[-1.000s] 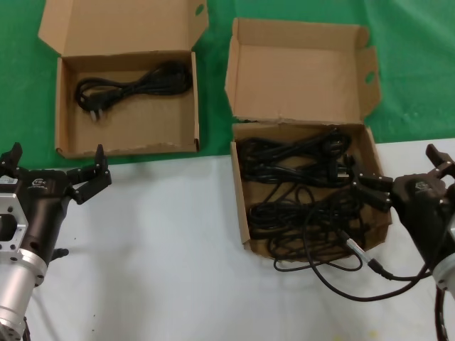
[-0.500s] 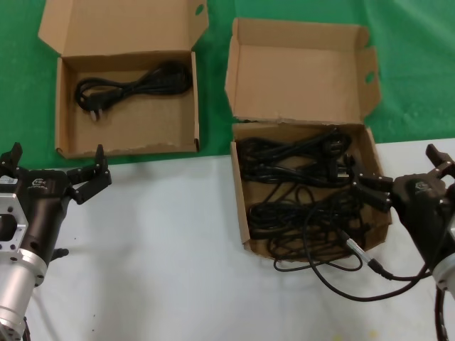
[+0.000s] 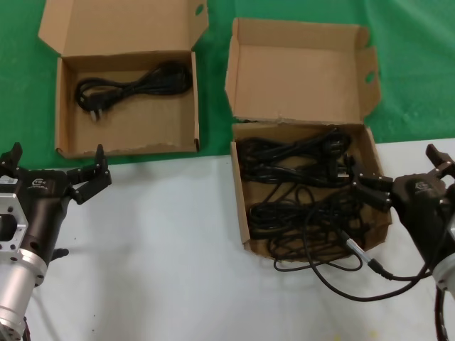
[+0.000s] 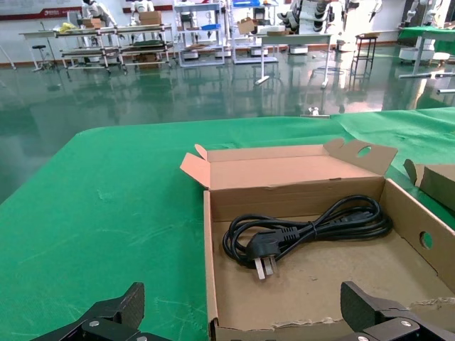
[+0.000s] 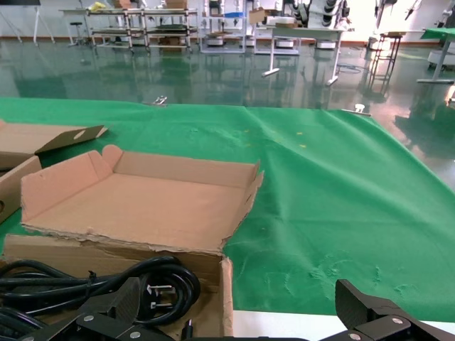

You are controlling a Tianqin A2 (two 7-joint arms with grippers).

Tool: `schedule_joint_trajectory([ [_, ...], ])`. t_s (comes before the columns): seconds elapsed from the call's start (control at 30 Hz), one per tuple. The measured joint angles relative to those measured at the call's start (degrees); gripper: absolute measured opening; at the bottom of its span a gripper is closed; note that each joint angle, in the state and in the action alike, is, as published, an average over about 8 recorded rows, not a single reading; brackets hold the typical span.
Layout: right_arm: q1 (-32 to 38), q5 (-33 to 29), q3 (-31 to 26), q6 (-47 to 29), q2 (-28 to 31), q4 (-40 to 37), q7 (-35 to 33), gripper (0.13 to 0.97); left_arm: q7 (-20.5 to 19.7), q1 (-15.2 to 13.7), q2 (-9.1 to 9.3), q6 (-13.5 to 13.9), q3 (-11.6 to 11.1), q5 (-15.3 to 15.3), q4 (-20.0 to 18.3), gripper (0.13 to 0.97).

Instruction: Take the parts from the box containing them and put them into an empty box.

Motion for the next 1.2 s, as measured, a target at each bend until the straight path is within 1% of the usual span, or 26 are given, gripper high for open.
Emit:
schedule_joint_trajectory([
  [1.2, 0.0, 0.0, 0.0, 0.0, 0.0, 0.0, 0.0, 0.966, 0.0, 0.0, 0.00, 0.0, 0.0, 0.0, 0.0, 0.966],
])
